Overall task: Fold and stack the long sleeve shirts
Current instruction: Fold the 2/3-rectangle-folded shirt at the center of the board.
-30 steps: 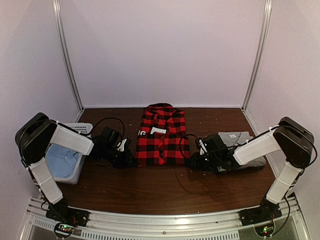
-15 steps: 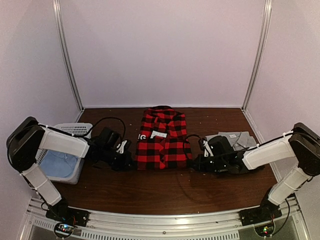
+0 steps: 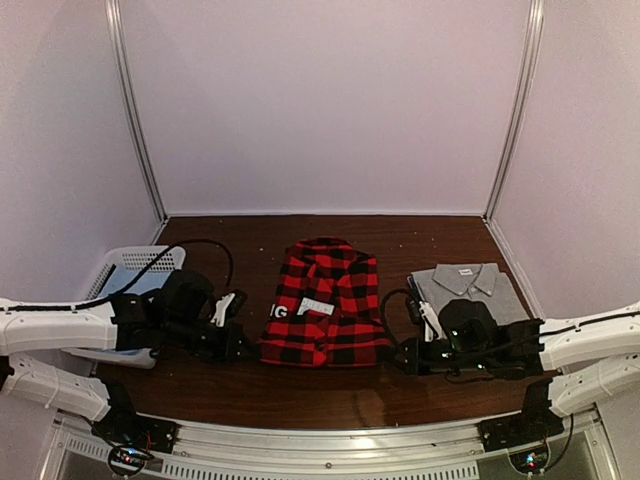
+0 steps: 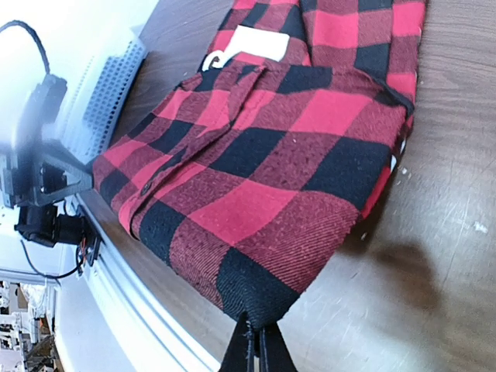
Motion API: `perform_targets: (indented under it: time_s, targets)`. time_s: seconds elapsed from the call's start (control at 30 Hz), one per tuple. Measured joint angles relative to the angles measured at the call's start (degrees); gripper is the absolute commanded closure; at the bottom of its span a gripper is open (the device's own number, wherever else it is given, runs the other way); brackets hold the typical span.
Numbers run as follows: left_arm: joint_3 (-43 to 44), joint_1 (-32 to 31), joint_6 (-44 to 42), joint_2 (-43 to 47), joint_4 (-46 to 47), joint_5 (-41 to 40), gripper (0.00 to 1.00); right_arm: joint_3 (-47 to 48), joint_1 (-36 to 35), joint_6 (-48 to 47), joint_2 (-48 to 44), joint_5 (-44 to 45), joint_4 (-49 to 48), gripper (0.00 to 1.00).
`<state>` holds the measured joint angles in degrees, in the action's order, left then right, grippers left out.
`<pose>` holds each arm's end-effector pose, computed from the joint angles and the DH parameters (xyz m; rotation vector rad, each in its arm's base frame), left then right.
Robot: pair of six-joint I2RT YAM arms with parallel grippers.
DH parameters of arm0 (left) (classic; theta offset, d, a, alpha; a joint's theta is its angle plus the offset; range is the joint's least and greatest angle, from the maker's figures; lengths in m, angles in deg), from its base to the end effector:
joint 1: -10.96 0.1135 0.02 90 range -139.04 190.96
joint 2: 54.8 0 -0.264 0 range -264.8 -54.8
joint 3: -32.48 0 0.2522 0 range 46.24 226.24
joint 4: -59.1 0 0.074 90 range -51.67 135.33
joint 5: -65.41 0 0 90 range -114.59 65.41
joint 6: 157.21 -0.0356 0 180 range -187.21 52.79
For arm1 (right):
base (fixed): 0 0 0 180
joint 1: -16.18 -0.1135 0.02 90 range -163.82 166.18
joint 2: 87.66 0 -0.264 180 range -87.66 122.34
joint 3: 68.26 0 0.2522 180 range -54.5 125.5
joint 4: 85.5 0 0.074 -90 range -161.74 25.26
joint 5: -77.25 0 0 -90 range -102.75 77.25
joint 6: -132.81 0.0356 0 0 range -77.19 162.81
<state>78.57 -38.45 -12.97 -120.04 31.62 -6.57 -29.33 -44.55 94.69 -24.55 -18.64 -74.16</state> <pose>0.1359 -0.1756 0.1921 0.0562 2.7003 -1.1068 0.1042 0.1935 0.1821 -0.2549 2.4491 1.1246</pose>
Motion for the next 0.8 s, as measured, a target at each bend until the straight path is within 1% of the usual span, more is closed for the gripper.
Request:
perform_targets:
  time_s: [0.13,0.2,0.27,0.33,0.43,0.53,0.6,0.63,0.7,0.8]
  targets:
    - [0.55,-0.70,1.42,4.26,-3.15,-1.33,1.00,2.12,-2.67,0.83,-2.99,2.47,4.66,1.00]
    - [2.89,-0.66,1.16,3.69,-5.64,-2.23,1.00,5.40,-2.62,0.22,-2.69,4.02,7.56,1.00]
    - [6.86,0.00,0.00,1.27,-8.46,-2.64,1.00,9.99,-1.64,-1.31,-1.44,5.33,10.75,1.00]
    - [12.59,2.36,-2.21,-3.23,-10.05,-1.99,1.00,14.58,1.09,-3.74,0.68,5.68,12.55,1.00]
    - [21.59,8.02,-6.32,-10.82,-11.04,1.09,1.00,21.62,9.90,-8.39,6.10,3.34,13.14,1.00]
    - [33.27,15.58,-11.65,-21.90,-10.56,5.03,1.00,29.27,19.80,-13.03,15.15,-0.57,12.37,1.00]
    - [40.63,19.98,-14.21,-29.99,-9.75,7.80,1.00,35.85,25.27,-15.63,23.74,-3.58,11.10,1.00]
    - [45.05,22.01,-15.34,-35.08,-9.03,9.14,1.00,38.93,27.06,-16.46,27.82,-4.70,10.54,1.00]
    - [54.21,25.16,-17.11,-46.16,-7.63,11.45,1.00,48.13,30.80,-18.40,39.08,-7.13,9.57,1.00]
    - [67.58,28.00,-18.53,-61.94,-6.95,13.16,1.00,62.42,34.51,-20.35,55.63,-9.53,9.42,1.00]
